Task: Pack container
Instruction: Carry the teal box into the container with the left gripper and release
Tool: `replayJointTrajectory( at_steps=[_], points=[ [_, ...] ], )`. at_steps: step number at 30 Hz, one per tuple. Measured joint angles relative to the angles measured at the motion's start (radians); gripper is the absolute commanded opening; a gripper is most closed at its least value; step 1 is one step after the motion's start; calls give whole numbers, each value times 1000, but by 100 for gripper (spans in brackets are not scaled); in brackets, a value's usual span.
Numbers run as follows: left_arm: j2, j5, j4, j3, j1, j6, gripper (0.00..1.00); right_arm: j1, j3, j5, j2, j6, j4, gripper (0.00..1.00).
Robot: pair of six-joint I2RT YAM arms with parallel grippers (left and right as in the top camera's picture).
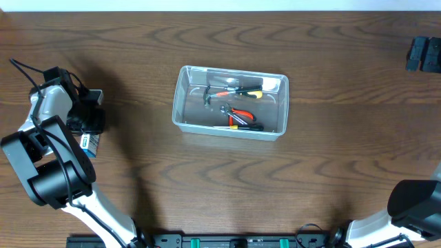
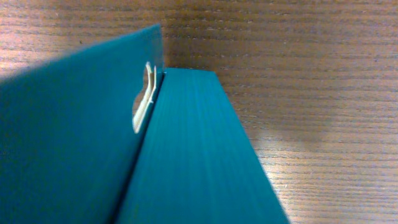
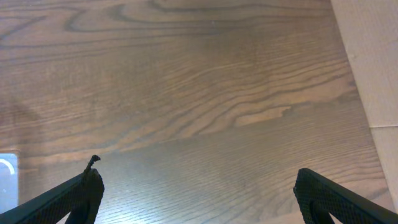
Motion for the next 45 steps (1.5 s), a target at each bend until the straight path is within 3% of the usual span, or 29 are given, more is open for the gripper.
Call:
replayJointTrajectory(
  at_steps=[8,16,22,28,35,45],
  points=[
    [0,0,-6,0,0,-6,6,0,0,8,0,0,0,99],
    [-64,0,-130,62,-55,-32,6,0,0,11,0,0,0,99],
    [-275,0,-145,166,-231,-34,6,0,0,11,0,0,0,99],
    [-402,2,-38,187,-518,97,6,0,0,11,0,0,2,99],
    [-367,8,101,187,-814,299,6,0,0,12,0,0,3,99],
    [-111,60,72,187,-982,359,6,0,0,11,0,0,-2,99]
  ],
)
